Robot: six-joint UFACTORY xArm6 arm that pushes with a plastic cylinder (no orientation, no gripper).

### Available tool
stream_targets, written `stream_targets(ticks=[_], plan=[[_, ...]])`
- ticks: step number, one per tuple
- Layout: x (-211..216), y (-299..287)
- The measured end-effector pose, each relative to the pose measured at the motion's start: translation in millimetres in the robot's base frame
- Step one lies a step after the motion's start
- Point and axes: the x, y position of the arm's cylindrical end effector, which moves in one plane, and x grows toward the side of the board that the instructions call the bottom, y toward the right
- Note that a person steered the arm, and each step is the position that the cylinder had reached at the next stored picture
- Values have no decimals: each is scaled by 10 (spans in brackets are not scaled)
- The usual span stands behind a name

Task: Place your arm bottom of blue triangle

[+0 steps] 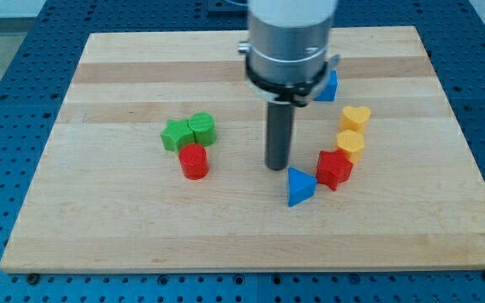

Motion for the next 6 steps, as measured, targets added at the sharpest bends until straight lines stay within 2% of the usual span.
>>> stream_targets(ticks=[1, 3, 6], plan=[[172, -332], [760, -534], [822, 877]])
